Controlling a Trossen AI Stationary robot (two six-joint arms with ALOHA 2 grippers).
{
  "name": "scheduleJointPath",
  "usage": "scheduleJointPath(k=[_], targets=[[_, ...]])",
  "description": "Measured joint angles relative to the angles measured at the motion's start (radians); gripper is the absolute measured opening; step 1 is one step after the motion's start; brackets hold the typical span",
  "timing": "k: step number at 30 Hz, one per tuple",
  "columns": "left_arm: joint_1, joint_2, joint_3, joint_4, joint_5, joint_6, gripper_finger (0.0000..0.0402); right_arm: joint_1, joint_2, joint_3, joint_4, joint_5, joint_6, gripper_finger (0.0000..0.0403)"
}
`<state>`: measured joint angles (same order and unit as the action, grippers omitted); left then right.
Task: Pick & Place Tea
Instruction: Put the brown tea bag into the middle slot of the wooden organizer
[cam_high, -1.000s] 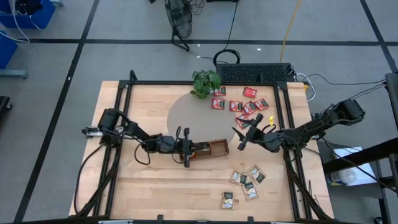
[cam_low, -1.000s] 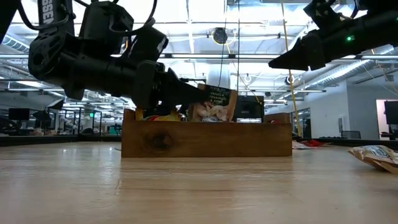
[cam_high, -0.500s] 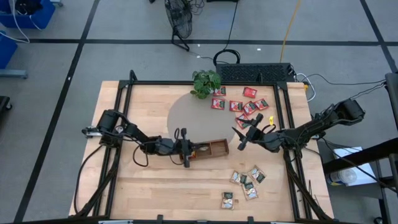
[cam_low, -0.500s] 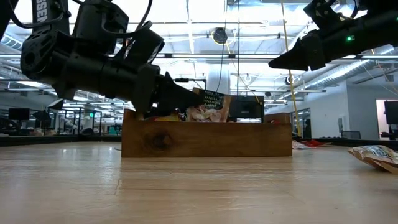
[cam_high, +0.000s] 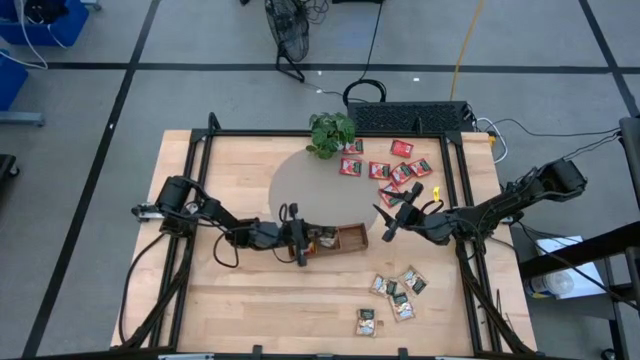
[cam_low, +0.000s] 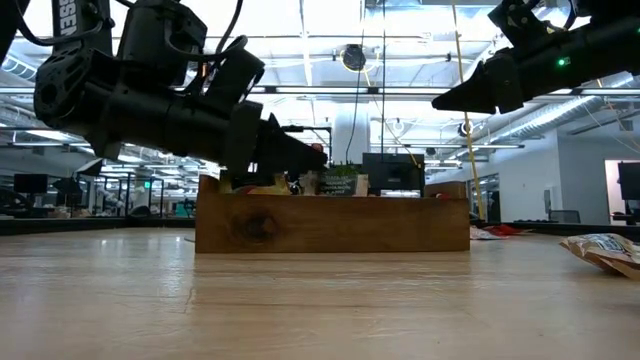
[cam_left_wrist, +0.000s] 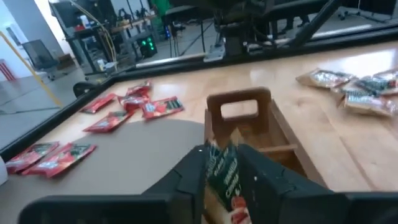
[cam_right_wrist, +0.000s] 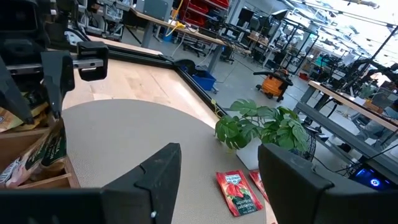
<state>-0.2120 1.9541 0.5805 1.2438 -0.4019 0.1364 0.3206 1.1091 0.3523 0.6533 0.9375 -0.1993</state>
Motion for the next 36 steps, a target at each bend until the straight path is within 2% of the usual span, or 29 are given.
scheduleJointPath(k=[7, 10, 12, 15, 18, 22, 26, 29, 33, 36], targets=[[-0.024, -0.100, 0.001, 0.006, -0.044, 0.065, 0.0122, 0.000, 0.000, 0.000, -0.004, 0.000, 0.000, 0.0196], [-0.036, -0.200, 0.005, -0.100, -0.067, 0.064, 0.0123, 0.000, 0.000, 0.000, -0.006, 0.000, -0.004, 0.0196], [-0.037, -0.289, 0.056, -0.338, -0.054, 0.045, 0.0113, 0.000, 0.000, 0.000, -0.007, 0.000, -0.004, 0.0196], [-0.036, -0.370, 0.232, -0.843, -0.030, -0.013, 0.0066, 0.000, 0.000, 0.000, -0.008, 0.000, -0.004, 0.0196], [-0.035, -0.358, 0.449, -1.275, 0.039, -0.035, 0.0012, 0.000, 0.000, 0.000, -0.007, 0.000, -0.003, 0.0196], [-0.021, -0.255, 0.650, -1.585, 0.127, -0.005, 0.0004, 0.000, 0.000, 0.000, -0.007, 0.000, 0.000, 0.0196], [0.010, -0.124, 0.756, -1.687, 0.225, 0.001, 0.0003, 0.000, 0.000, 0.000, -0.007, 0.000, 0.004, 0.0196], [0.022, -0.041, 0.801, -1.694, 0.268, 0.034, 0.0002, 0.001, 0.000, 0.000, -0.007, 0.000, 0.004, 0.0196], [0.032, 0.014, 0.847, -1.707, 0.331, 0.042, 0.0002, 0.002, 0.000, 0.000, -0.010, 0.000, 0.004, 0.0196], [0.048, 0.034, 0.857, -1.741, 0.330, 0.042, 0.0002, 0.002, 0.000, 0.000, -0.011, 0.000, 0.004, 0.0196]])
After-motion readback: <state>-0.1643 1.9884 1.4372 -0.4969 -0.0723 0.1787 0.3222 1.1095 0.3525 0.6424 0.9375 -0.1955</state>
